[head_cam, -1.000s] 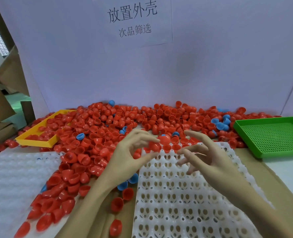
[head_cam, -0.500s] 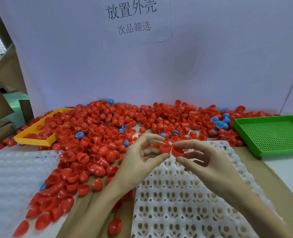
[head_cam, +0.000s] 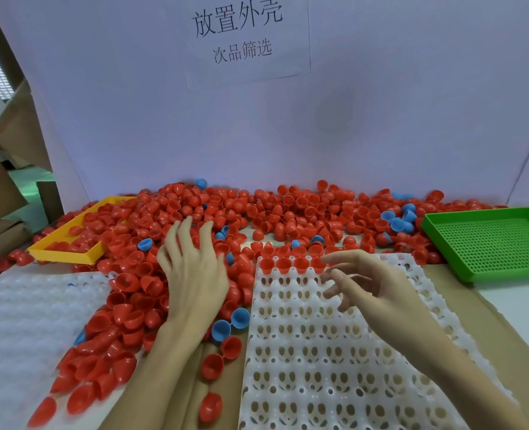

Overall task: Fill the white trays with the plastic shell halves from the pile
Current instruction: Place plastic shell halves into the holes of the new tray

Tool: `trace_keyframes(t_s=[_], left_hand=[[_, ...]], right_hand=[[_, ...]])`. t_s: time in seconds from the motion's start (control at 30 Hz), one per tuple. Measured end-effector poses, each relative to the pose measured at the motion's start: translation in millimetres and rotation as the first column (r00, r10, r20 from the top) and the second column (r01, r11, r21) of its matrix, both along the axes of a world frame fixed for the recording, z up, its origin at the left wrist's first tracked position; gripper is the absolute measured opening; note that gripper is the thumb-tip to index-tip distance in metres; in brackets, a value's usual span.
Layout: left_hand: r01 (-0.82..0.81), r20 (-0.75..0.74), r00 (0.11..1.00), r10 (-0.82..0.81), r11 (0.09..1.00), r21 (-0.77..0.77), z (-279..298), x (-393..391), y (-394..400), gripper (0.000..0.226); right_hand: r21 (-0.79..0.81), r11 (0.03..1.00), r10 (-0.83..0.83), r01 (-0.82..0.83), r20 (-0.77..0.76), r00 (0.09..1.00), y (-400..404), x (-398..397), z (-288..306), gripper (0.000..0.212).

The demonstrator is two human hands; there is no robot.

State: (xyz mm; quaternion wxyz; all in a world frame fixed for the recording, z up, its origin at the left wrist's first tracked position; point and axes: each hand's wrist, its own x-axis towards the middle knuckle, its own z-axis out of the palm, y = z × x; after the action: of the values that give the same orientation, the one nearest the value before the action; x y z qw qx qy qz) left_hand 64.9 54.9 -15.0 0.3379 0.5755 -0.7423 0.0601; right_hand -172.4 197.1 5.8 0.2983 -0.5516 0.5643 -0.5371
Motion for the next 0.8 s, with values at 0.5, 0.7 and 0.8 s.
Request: trace_keyframes(t_s=[0.5,0.7,0.8], left_hand=[[0.281,0.123,0.926,-0.356,0.871,0.403,-2.8,-75.1,-118.3,0.045],[0.125,0.214,0.937,-0.275,0.838,0.531,-20.9,-98.1,-152.8,0.059],[0.169,0.232,0.924,-0.305,0.867,0.469,-27.6,-96.2,-154.6,0.050]], right_hand=[[0.048,0.998,-0.041,0.041,0.011,0.999,-2.5,-3.6,-3.7,0.022],[0.047,0.997,-0.054,0.054,0.007,0.998,-2.8,-5.8,-2.0,0.023],[0.040,0.997,-0.061,0.061,0.011,0.998,-2.8,-7.4,-0.6,0.023]])
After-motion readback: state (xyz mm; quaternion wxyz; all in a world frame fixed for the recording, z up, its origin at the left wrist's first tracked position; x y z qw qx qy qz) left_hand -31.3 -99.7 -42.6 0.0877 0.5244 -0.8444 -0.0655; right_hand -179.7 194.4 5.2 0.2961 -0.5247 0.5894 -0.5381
